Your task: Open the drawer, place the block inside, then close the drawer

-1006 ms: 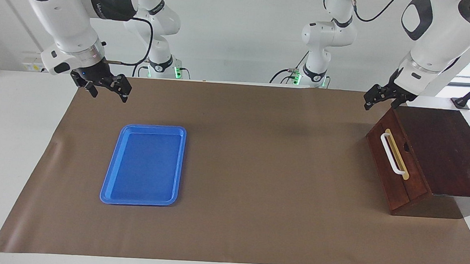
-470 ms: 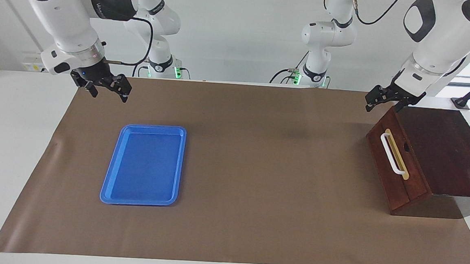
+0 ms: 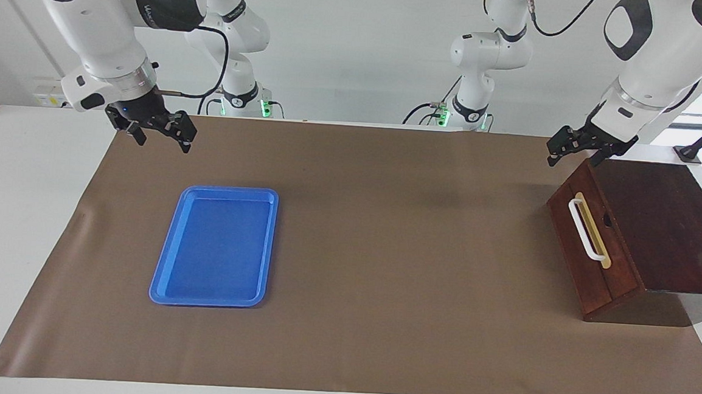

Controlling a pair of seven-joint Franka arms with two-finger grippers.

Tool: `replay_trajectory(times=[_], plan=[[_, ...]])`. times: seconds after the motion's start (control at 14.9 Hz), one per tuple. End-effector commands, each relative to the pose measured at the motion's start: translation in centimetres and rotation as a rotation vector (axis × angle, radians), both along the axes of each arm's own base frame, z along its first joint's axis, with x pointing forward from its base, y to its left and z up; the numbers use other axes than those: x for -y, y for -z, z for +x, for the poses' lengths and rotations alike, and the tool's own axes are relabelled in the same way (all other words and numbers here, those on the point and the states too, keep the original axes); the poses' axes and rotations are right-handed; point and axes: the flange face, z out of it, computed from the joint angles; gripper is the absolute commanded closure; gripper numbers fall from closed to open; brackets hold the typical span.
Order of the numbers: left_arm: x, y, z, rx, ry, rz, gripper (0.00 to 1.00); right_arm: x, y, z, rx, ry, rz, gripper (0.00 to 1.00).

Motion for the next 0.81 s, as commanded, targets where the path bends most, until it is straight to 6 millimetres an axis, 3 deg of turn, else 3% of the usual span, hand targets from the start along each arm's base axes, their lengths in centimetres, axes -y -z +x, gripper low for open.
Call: replay_trajectory(times=[0.0,0.74], plan=[[0.1,-0.9,-0.3,0.007,0.017,-0.008,0.0,0.2,-0.1,-0.7,-0.003,0.016,-0.013,0.0],[0.2,-1.9,-0.5,0.04,0.019,-0.016,0.0,0.2,-0.2,-0.7,-0.001,0.016,-0.013,0.0]])
